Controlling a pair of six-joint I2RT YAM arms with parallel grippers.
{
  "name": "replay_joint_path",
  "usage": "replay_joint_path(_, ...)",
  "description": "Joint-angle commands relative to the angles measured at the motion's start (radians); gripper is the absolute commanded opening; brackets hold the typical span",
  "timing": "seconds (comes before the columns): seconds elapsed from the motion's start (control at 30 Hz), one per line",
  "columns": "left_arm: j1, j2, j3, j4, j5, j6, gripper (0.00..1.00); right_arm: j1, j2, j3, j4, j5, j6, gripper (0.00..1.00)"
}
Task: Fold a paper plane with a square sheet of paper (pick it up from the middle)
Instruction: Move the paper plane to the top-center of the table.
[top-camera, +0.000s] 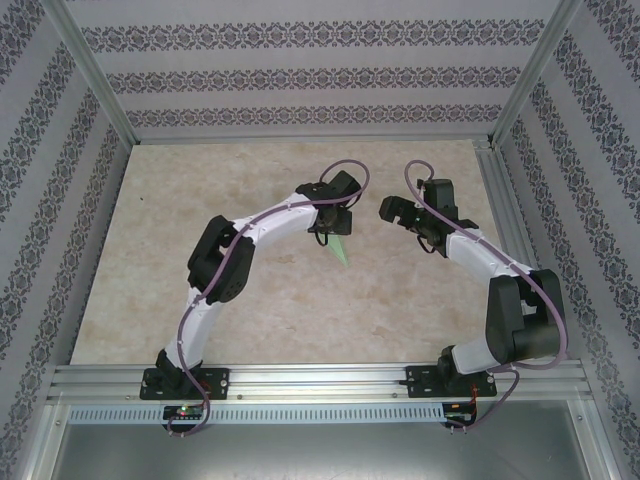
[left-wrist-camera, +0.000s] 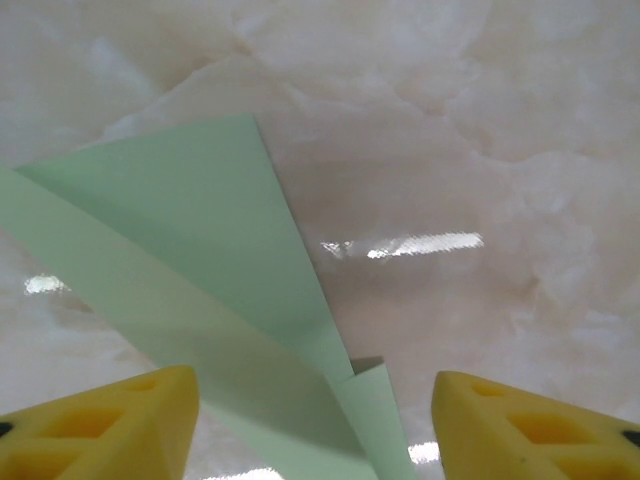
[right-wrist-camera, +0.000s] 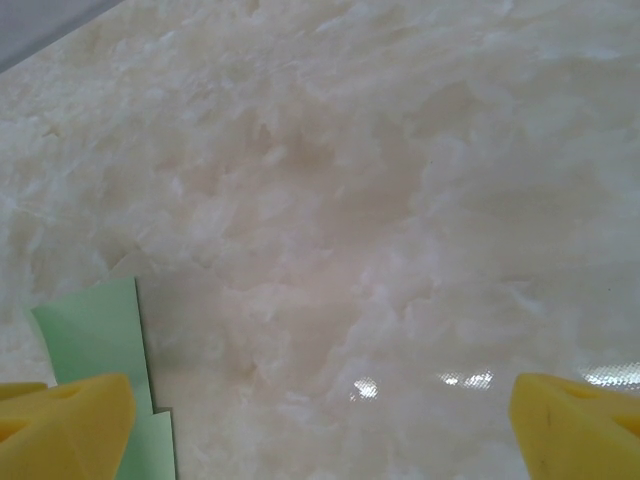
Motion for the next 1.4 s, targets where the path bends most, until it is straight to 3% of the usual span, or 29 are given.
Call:
replay_joint_path(0.0,0.002,0.033,0.059,-0.075,-0.019,-0.029,0.58,-0.005,-0.021,-0.012,0.026,0.002,-0.01,0.96)
replay_joint_path(0.23,0.002,-0.001,0.024,-0.075,-0.038,-0.053,0.4,-0.005,-0.012,-0.011,0.024,-0.002,-0.008,0.95)
replay_joint_path(0.57,0.01,-0.078,-0.088,-0.036,-0.044,-0.088,0.25,-0.005,0.009,-0.002,0.018,-0.007,-0.006,0.93)
replay_joint_path(0.87,0.025,-0.179,-0.198,0.089,-0.012,-0.095,0.0,-0.005,0.004,-0.026,0.061,-0.029,-0.003,0.92)
replay_joint_path(1.1,0.053,-0.302,-0.342,0.365,0.199,-0.01,0.0,-0.005,-0.058,-0.062,0.099,-0.049,0.003,0.93)
replay_joint_path(1.23,0.09,-0.309,-0.417,0.534,0.392,-0.011,0.0,-0.006,-0.083,-0.095,0.134,-0.065,0.062,0.9)
replay_joint_path(1.37,0.108,-0.31,-0.481,0.671,0.494,-0.029,0.0,-0.002,-0.074,-0.087,0.115,-0.122,0.074,0.85)
